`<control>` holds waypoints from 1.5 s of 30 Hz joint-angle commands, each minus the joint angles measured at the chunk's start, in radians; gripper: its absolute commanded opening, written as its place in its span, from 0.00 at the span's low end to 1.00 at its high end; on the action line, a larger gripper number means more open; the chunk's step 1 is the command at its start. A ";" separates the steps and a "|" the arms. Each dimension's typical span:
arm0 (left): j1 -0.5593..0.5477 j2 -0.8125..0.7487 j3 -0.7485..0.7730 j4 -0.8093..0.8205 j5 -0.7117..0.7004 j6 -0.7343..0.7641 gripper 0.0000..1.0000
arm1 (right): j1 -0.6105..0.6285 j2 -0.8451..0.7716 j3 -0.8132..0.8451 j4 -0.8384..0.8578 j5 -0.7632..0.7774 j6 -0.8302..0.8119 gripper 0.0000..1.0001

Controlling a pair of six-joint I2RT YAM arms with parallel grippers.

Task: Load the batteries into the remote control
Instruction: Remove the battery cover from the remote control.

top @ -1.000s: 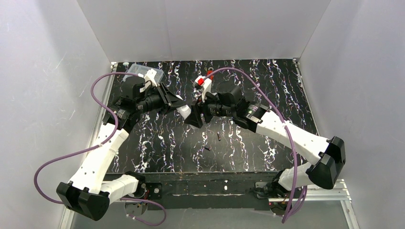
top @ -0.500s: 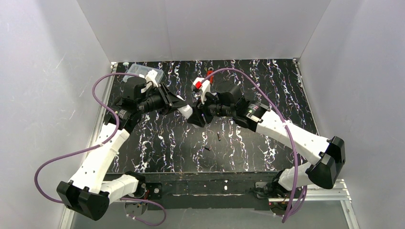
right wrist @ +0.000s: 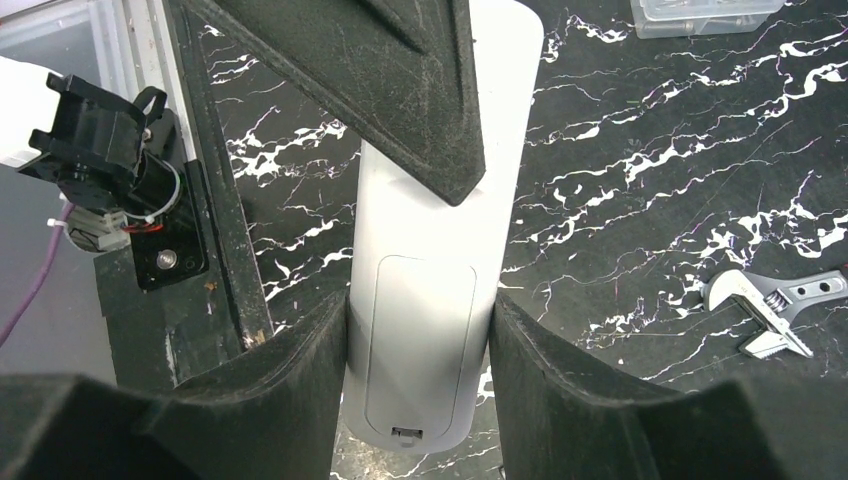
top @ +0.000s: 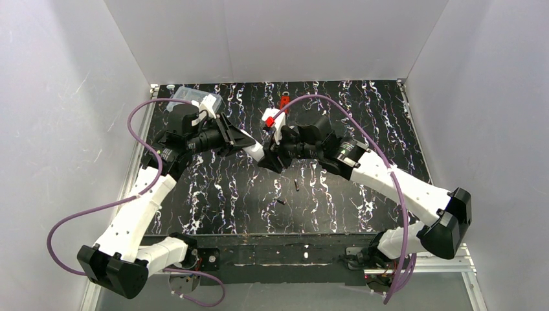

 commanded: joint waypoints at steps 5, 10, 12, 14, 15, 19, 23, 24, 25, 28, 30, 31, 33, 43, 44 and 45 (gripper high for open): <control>0.004 -0.003 -0.005 0.033 0.033 -0.041 0.00 | 0.004 -0.045 -0.017 0.014 -0.016 -0.064 0.40; 0.004 -0.036 -0.055 0.102 0.012 -0.043 0.00 | 0.004 -0.078 -0.022 0.051 0.004 -0.031 0.69; 0.004 -0.042 -0.055 0.094 0.004 -0.038 0.00 | 0.004 -0.099 -0.026 0.076 0.009 -0.017 0.75; 0.004 -0.044 -0.060 0.102 0.004 -0.038 0.00 | 0.003 -0.117 -0.025 0.095 0.009 0.002 0.78; 0.005 -0.045 -0.065 0.114 0.004 -0.043 0.00 | 0.004 -0.127 -0.026 0.108 0.008 0.016 0.79; 0.014 -0.056 -0.105 0.193 0.007 -0.099 0.00 | 0.004 -0.191 -0.078 0.177 0.041 0.149 0.81; 0.039 -0.074 -0.165 0.366 0.020 -0.213 0.00 | -0.004 -0.313 -0.209 0.327 0.205 0.383 0.77; 0.044 -0.078 -0.177 0.405 0.025 -0.235 0.00 | -0.009 -0.331 -0.227 0.338 0.237 0.450 0.75; 0.046 -0.084 -0.187 0.440 0.023 -0.251 0.00 | -0.011 -0.343 -0.237 0.341 0.280 0.515 0.74; 0.049 -0.089 -0.242 0.559 0.009 -0.306 0.00 | -0.019 -0.368 -0.254 0.316 0.383 0.706 0.70; 0.052 -0.088 -0.296 0.685 -0.015 -0.356 0.00 | -0.035 -0.383 -0.273 0.324 0.389 0.783 0.69; 0.051 -0.088 -0.321 0.744 -0.029 -0.383 0.00 | -0.049 -0.393 -0.284 0.326 0.390 0.823 0.69; 0.054 -0.085 -0.354 0.827 -0.050 -0.421 0.00 | -0.095 -0.412 -0.308 0.326 0.369 0.924 0.68; 0.056 -0.089 -0.316 0.903 0.015 -0.394 0.00 | -0.268 -0.417 -0.392 0.383 0.214 1.180 0.63; 0.056 -0.088 -0.315 0.909 0.020 -0.394 0.00 | -0.269 -0.416 -0.391 0.394 0.209 1.176 0.63; 0.057 -0.088 -0.317 0.914 0.024 -0.395 0.00 | -0.271 -0.415 -0.390 0.408 0.200 1.169 0.64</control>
